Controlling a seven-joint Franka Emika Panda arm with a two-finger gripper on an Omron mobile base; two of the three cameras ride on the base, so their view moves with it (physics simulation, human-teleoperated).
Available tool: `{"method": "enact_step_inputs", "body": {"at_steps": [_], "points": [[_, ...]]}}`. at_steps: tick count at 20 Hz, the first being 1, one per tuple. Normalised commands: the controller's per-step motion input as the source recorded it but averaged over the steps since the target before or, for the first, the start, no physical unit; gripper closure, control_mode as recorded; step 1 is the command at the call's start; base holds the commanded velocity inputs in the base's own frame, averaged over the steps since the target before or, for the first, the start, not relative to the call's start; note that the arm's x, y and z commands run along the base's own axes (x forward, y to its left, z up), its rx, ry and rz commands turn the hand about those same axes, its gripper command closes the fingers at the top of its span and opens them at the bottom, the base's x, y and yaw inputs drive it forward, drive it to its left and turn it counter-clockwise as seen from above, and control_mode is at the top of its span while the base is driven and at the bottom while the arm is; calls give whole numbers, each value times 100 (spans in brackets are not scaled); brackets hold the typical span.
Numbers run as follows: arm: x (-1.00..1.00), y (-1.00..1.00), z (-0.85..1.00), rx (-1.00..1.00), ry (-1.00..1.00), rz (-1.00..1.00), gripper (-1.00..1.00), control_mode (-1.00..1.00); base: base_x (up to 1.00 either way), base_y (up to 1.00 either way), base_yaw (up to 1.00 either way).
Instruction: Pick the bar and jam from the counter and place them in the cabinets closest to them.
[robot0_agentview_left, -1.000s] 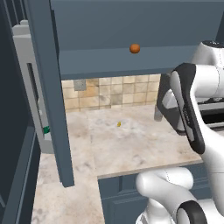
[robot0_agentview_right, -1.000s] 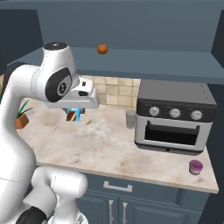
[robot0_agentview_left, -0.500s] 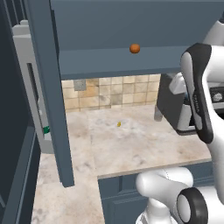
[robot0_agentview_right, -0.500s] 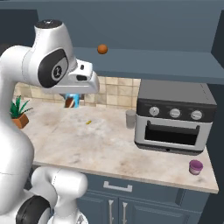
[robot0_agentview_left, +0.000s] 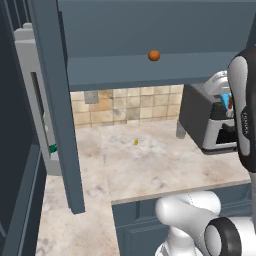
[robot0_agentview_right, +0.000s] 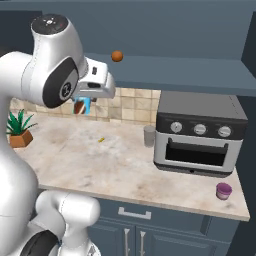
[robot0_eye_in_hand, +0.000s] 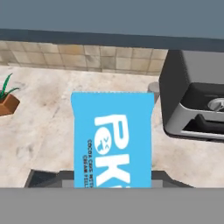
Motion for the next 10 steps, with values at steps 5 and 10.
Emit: {"method": "enact_step_inputs", "body": {"at_steps": [5,10], "points": [[2,0,31,4,-26,0,100,-100,0,0,0],[1,0,2,0,-3,0,100,-100,0,0,0]]}}
